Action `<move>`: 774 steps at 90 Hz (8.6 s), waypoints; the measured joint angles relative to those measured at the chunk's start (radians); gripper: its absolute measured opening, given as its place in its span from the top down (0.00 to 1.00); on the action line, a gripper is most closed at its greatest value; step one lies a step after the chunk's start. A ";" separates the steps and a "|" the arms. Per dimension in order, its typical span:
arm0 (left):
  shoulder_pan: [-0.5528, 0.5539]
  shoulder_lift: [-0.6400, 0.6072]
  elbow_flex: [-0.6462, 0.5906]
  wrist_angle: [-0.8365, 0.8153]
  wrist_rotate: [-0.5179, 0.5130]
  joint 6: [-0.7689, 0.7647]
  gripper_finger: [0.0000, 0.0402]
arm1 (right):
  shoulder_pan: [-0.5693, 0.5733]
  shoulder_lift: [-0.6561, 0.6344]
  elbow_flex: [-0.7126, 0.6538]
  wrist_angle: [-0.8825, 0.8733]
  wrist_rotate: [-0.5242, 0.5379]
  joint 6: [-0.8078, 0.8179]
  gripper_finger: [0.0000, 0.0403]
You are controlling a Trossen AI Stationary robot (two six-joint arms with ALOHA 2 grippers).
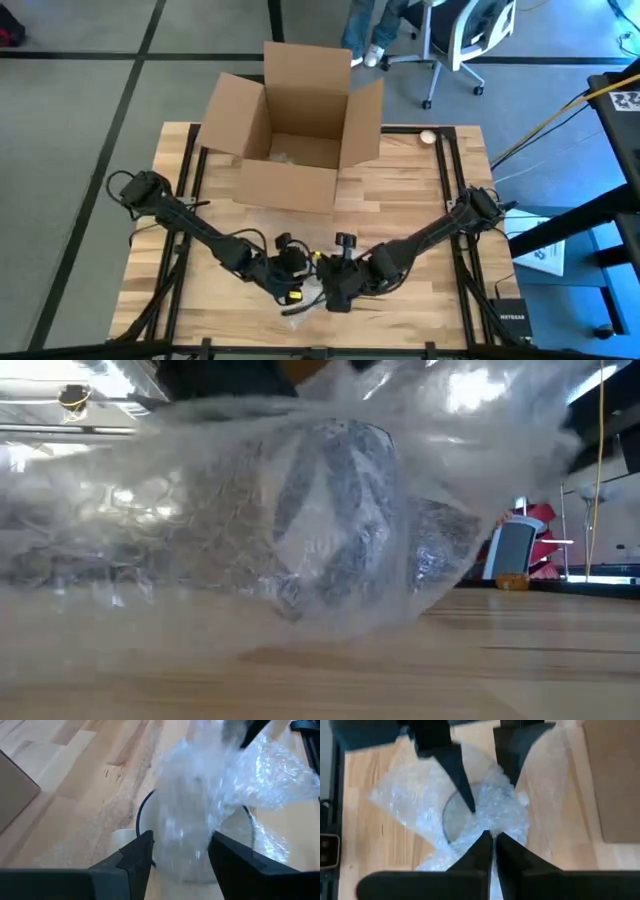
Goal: Wrap mug
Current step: Wrap the white mug with transparent bubble wrap
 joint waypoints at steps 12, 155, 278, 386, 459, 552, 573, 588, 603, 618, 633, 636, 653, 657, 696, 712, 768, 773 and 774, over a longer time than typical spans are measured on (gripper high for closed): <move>0.000 0.000 -0.001 0.005 0.002 0.010 0.58 | 0.001 0.010 -0.020 0.063 0.054 0.025 1.00; -0.001 0.001 -0.002 0.023 0.008 0.010 0.58 | 0.096 -0.014 -0.191 0.106 0.106 0.081 0.98; -0.023 0.003 0.000 -0.050 -0.045 -0.025 0.58 | -0.099 0.105 -0.068 0.250 -0.219 -0.207 0.99; -0.050 -0.109 -0.002 -0.043 -0.035 0.015 0.58 | -0.098 0.180 -0.024 0.154 -0.216 -0.160 0.99; -0.027 0.031 0.000 0.079 -0.049 0.096 0.58 | -0.096 0.166 -0.026 0.161 -0.251 -0.212 0.99; -0.028 0.034 -0.001 0.075 -0.046 0.105 0.58 | -0.097 0.066 -0.023 0.063 -0.278 -0.219 0.77; -0.028 0.034 -0.001 0.076 -0.045 0.104 0.58 | -0.096 -0.006 -0.023 0.016 -0.315 -0.215 0.65; -0.027 0.034 -0.001 0.075 -0.045 0.104 0.58 | -0.097 -0.019 -0.022 0.039 -0.287 -0.224 0.66; -0.027 0.034 -0.001 0.075 -0.045 0.104 0.58 | -0.097 -0.007 -0.023 0.082 -0.295 -0.262 0.76; -0.027 0.034 -0.001 0.075 -0.045 0.111 0.58 | -0.097 -0.008 -0.090 0.260 -0.304 -0.290 0.95; -0.039 0.027 -0.002 0.068 -0.039 0.146 0.58 | -0.097 -0.006 -0.211 0.385 -0.298 -0.248 0.96; -0.040 0.019 -0.003 0.063 -0.030 0.153 0.58 | -0.097 -0.006 -0.232 0.388 -0.296 -0.233 0.96; -0.065 -0.058 -0.003 0.042 -0.008 0.193 0.58 | -0.097 -0.004 -0.272 0.388 -0.293 -0.183 0.99; -0.069 -0.072 -0.003 0.043 -0.010 0.193 0.58 | -0.097 -0.004 -0.273 0.390 -0.285 -0.183 0.99; -0.015 0.019 -0.002 0.128 -0.048 0.103 0.58 | -0.097 -0.004 -0.270 0.393 -0.250 -0.188 1.00; -0.001 0.067 0.002 0.137 -0.040 0.098 0.58 | -0.096 -0.007 -0.271 0.376 -0.266 -0.188 1.00; -0.002 0.070 -0.001 0.124 -0.031 0.092 0.58 | -0.083 -0.009 -0.072 0.244 -0.238 -0.262 1.00; -0.001 0.070 -0.001 0.124 -0.026 0.094 0.58 | -0.083 0.005 -0.108 0.260 -0.223 -0.261 1.00; -0.001 0.069 -0.001 0.123 -0.026 0.094 0.58 | -0.083 0.008 -0.115 0.265 -0.223 -0.258 1.00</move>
